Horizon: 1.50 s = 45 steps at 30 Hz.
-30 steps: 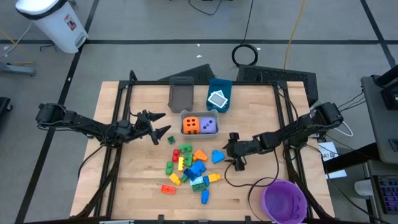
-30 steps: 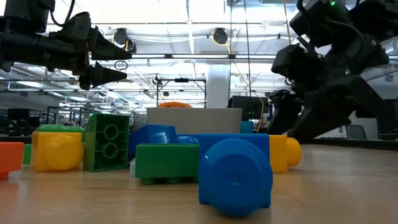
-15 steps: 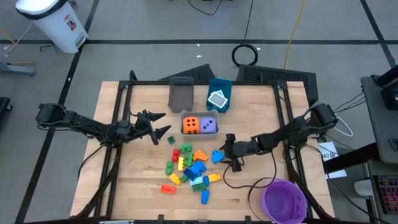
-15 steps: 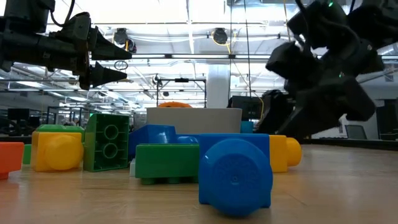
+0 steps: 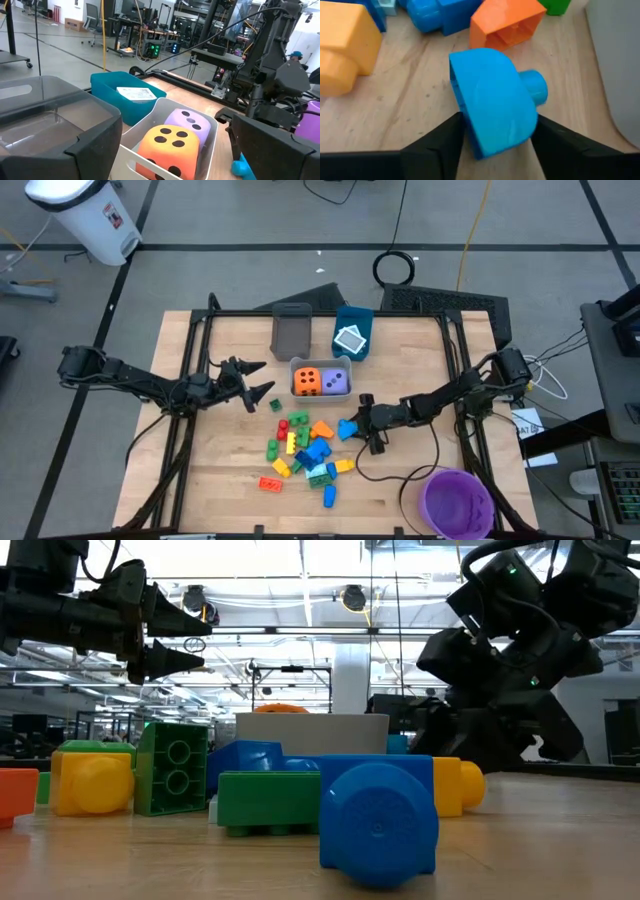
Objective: Pick & Place Toys
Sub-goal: Put the blue game piece into the black bin
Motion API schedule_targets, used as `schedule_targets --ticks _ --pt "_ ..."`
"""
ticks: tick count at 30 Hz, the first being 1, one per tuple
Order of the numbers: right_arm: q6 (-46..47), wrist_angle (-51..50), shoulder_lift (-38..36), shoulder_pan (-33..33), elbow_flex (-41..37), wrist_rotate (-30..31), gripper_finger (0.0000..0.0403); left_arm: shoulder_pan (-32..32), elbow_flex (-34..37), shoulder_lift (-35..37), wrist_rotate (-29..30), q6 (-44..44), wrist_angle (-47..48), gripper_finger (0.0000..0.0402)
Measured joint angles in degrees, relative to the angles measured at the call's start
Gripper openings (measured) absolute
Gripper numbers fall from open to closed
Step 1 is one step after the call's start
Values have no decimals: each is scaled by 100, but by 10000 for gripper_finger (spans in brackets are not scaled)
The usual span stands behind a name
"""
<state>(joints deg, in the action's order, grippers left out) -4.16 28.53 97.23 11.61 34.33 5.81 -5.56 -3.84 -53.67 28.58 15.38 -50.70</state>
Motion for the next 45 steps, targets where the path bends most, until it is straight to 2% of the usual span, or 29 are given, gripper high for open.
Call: schedule_targets --ticks 9,17,24,31,35,36,39,41,45 --pt "-133 276 -57 -1 -4 13 83 1 0 0 -2 284 -8 379" --pt "-318 282 -563 6 -4 8 5 0 0 0 0 583 -11 379" --pt "-479 416 -798 165 -4 12 1 0 0 0 0 1221 -13 379" --pt "-599 420 -800 276 -4 11 0 1 0 0 264 1210 -13 379" --pt "-559 316 -800 276 -4 775 1 2 0 0 298 1213 -5 379" --pt "-618 258 -800 270 -4 791 5 1 0 0 297 1214 1 379" --pt "-831 201 -798 368 -4 632 33 2 0 0 297 1194 23 379" --pt "-968 200 -798 485 -4 610 67 1 0 0 297 1191 33 379" --pt "-287 359 -796 724 58 946 153 2 0 0 297 1190 43 379"
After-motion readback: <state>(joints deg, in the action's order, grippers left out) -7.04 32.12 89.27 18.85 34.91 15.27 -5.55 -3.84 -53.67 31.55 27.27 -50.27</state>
